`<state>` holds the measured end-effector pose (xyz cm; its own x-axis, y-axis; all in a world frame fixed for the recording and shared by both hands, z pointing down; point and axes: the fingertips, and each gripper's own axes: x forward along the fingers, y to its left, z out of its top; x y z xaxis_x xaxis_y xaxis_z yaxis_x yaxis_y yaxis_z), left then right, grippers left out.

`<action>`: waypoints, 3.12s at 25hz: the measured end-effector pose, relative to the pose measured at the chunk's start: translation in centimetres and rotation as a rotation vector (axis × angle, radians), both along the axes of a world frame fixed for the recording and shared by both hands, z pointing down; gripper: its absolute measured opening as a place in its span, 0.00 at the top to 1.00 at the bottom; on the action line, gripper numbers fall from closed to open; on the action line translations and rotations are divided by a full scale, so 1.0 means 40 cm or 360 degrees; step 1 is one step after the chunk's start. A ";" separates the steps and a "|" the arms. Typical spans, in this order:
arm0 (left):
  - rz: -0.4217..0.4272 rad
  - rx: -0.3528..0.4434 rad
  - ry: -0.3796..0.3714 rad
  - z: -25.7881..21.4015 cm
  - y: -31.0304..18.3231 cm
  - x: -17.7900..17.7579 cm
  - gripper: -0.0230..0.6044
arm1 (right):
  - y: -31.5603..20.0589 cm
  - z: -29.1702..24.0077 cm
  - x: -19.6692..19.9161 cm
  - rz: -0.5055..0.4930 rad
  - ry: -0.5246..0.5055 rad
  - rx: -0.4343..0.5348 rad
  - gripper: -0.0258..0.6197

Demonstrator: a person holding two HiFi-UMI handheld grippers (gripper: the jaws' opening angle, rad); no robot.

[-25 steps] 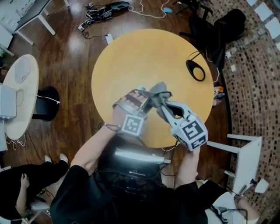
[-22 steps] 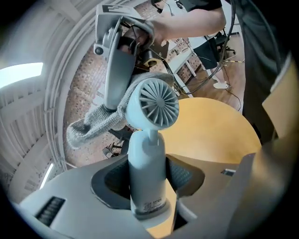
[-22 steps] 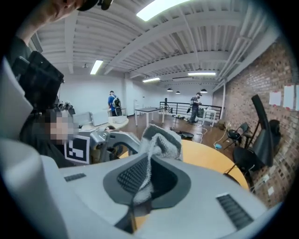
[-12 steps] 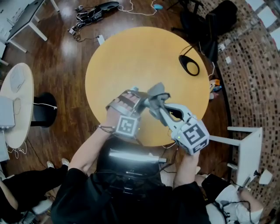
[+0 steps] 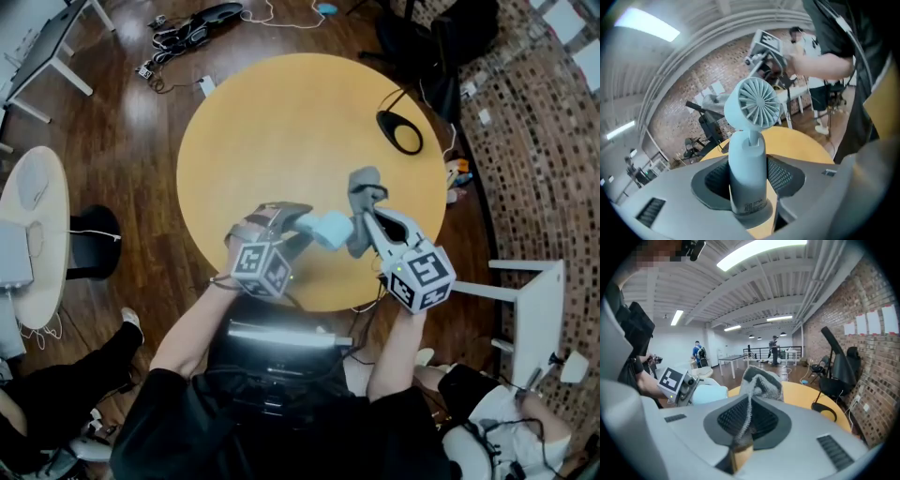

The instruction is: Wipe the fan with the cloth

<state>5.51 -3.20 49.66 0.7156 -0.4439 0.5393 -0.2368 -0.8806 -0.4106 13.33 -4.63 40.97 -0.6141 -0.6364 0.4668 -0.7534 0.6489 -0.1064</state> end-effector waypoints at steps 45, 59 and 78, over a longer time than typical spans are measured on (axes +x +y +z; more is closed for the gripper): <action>-0.0071 -0.1606 0.1364 -0.283 -0.129 -0.008 0.63 | -0.192 -0.230 -0.120 0.0237 -0.0254 0.0546 0.92; 0.0048 -0.1772 0.1496 -0.324 -0.105 -0.039 0.63 | -0.109 -0.239 -0.260 -0.0285 -0.0021 0.0606 0.92; 0.0122 -0.1244 0.1111 -0.302 -0.080 -0.046 0.63 | -0.108 -0.315 -0.147 -0.0130 0.0010 0.0637 0.92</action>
